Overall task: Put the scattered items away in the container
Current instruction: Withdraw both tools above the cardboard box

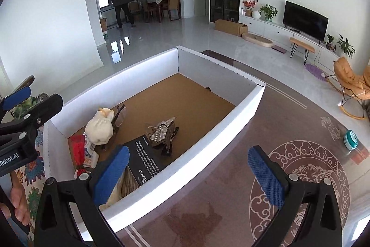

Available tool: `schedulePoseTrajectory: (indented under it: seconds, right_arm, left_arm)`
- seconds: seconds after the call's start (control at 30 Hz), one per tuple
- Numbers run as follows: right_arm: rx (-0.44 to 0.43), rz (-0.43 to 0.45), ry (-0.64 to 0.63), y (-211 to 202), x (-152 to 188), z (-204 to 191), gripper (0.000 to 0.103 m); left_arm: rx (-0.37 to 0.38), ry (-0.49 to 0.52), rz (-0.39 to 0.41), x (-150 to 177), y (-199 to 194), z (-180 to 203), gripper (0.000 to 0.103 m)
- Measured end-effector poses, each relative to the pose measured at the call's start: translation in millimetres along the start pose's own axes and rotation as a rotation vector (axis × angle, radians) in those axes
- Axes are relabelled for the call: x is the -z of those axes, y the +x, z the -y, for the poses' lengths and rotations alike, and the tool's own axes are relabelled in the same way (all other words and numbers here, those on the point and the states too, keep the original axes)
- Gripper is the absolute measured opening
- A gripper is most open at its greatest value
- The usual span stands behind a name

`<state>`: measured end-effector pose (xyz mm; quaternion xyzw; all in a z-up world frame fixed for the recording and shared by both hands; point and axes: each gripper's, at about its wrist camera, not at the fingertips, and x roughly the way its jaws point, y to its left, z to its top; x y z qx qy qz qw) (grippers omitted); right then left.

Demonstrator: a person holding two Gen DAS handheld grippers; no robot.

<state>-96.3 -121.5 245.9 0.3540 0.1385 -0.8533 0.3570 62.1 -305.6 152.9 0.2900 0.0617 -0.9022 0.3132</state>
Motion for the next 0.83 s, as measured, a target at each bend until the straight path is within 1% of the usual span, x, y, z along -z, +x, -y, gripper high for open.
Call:
schedulePoseTrajectory:
  seconds: [0.1, 0.23, 0.53, 0.63, 0.73, 0.83]
  right_arm:
    - [-0.001, -0.011, -0.017, 3, 1, -4, 0.103]
    - [0.002, -0.031, -0.036, 10, 3, -10, 0.103]
    - [0.016, -0.043, -0.086, 18, -2, -21, 0.103]
    - [0.019, -0.050, -0.090, 25, -4, -23, 0.103]
    - [0.014, -0.057, -0.089, 32, -8, -27, 0.103]
    - [0.005, -0.055, -0.097, 36, -13, -35, 0.103]
  left_arm:
    - [0.013, -0.034, 0.001, 2, -2, -5, 0.103]
    - [-0.010, -0.045, -0.023, 3, 1, -7, 0.103]
    - [0.014, -0.112, -0.060, 7, 14, -22, 0.103]
    - [0.014, -0.150, -0.078, 10, 18, -27, 0.103]
    - [0.032, -0.195, -0.066, 12, 17, -33, 0.103]
    - [-0.001, -0.177, -0.026, 12, 14, -31, 0.103]
